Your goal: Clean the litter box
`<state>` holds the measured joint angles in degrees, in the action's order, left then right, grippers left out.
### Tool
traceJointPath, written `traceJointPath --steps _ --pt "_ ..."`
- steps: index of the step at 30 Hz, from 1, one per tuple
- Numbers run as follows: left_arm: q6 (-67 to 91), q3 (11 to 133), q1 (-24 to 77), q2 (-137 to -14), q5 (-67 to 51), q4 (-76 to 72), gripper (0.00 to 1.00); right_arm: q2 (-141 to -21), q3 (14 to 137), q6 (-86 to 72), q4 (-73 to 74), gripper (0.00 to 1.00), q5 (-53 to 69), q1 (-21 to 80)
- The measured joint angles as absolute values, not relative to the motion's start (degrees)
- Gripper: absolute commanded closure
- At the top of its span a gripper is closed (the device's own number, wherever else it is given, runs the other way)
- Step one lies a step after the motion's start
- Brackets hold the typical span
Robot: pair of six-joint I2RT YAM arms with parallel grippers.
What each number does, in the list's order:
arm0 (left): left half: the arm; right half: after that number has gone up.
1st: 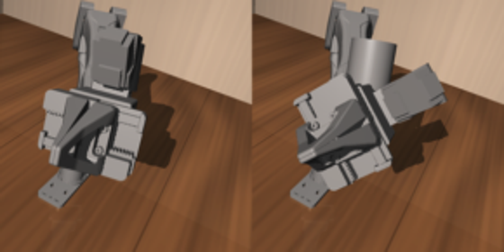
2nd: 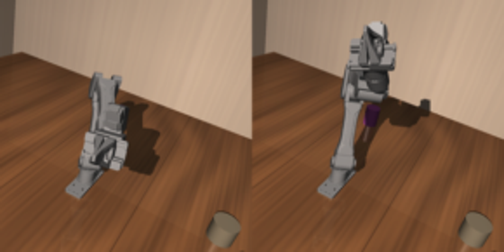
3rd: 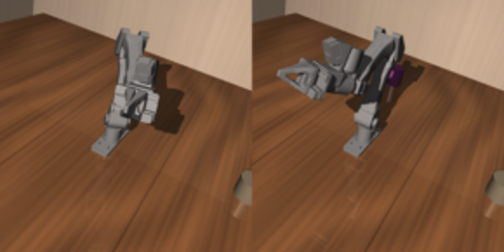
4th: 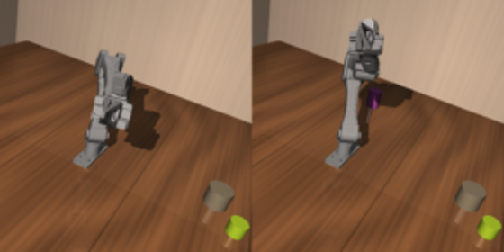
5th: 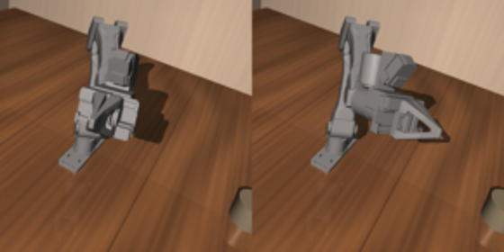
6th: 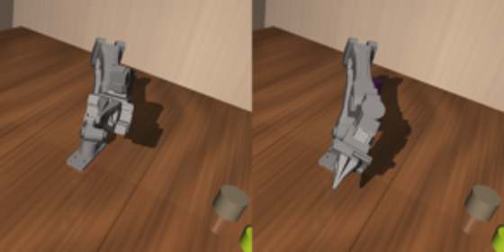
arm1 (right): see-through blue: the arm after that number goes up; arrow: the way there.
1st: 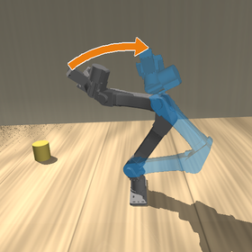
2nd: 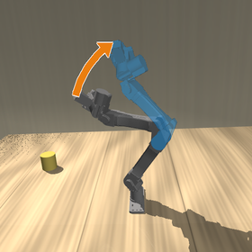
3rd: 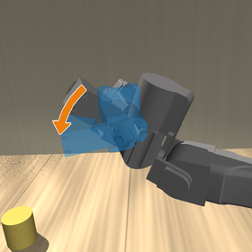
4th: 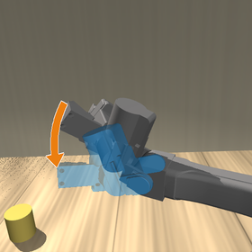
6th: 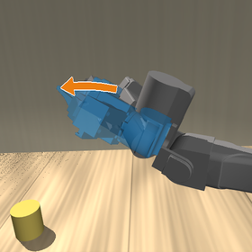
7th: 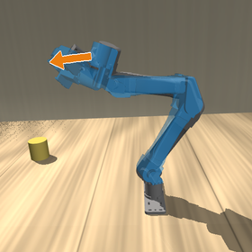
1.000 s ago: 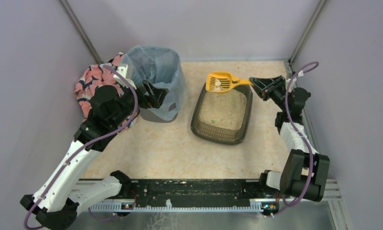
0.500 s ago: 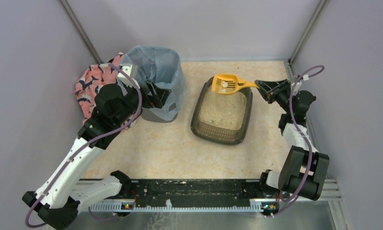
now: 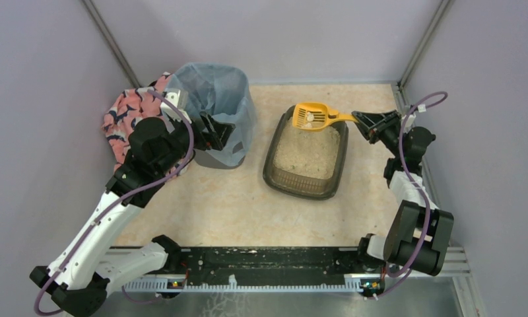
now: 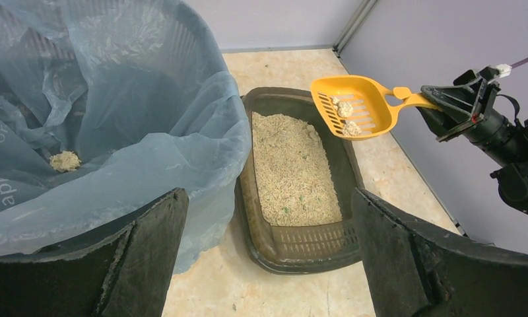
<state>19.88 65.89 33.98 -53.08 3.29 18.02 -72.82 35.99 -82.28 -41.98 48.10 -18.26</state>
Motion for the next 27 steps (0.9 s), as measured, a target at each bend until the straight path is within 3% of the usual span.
traceJointPath --steps 13,27 --pt "19.9 65.1 33.8 -52.6 3.6 18.0 0.01 -72.3 36.7 -83.0 -41.7 1.00 47.2 -21.0" --pt "19.9 64.6 33.6 -52.4 3.4 17.9 0.01 -71.6 40.8 -83.6 -39.3 1.00 47.2 -14.6"
